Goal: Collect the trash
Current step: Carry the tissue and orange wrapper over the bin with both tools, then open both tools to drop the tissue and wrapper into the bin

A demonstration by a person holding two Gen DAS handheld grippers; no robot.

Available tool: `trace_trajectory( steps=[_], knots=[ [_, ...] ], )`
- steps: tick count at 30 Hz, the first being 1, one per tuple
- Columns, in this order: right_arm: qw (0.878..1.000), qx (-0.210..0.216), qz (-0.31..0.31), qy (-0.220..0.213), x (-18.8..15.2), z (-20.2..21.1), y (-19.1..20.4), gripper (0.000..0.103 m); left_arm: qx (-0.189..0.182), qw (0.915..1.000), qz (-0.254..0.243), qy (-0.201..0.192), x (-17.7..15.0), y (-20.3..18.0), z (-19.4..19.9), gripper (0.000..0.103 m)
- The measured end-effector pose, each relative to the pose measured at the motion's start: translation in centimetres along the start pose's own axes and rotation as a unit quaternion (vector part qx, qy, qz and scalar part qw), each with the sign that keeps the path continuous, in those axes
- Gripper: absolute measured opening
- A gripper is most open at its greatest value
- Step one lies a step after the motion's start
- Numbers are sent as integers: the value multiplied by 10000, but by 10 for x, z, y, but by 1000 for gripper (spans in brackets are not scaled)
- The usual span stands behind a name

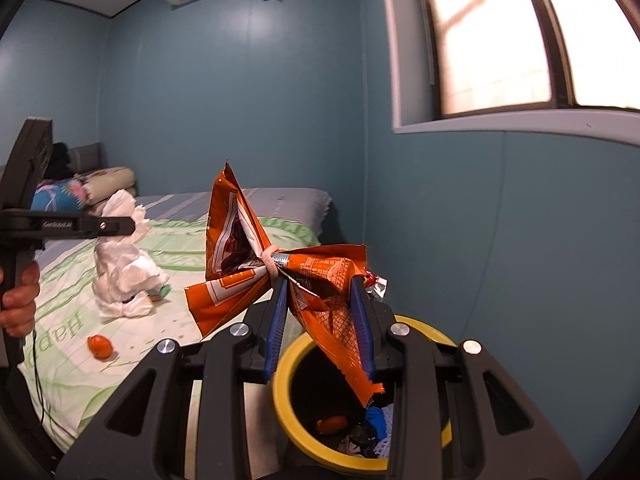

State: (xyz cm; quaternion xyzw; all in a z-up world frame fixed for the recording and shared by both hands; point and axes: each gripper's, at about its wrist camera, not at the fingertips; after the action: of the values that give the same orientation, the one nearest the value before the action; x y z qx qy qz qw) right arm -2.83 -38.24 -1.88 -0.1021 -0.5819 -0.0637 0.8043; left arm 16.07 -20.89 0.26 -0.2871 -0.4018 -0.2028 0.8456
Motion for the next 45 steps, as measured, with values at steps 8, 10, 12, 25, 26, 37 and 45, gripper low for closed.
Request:
trace_trajectory(
  steps=[8,10,12,25,26,37,45],
  knots=[
    [9983,-422,-364,151,-8,-6,-32,29,-240,9996,-156,89,-1,-31,-28,11],
    [9975,-516,-426,232,-10,-11,-38,30,-277,9994,-171,141,-3,-37,-38,11],
    [9967,-557,-495,318,-13,-16,-43,30,-326,9991,-180,213,-5,-42,-47,11],
    [9877,-784,-1011,898,-35,-51,-78,30,-423,9961,-321,711,-27,-65,-109,11],
    [9870,-804,-1038,927,-36,-54,-79,30,-418,9957,-333,751,-29,-66,-113,11],
    [9780,-1027,-1215,1347,-51,-81,-90,31,-379,9913,-579,1120,-52,-86,-156,11],
    [9725,-1185,-1290,1535,-57,-94,-100,32,-372,9888,-727,1253,-62,-98,-177,11]
  ],
)
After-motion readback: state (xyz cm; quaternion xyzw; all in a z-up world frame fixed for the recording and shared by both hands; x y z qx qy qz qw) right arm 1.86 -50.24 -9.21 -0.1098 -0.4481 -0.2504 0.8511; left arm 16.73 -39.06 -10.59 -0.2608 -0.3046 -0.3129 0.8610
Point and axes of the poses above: each gripper's, at about its wrist camera, not at the fingertips, and z roughly against the way its jaws point, y to its left, x to its top, and after that the axes turned 6 degrees about z, right-handed
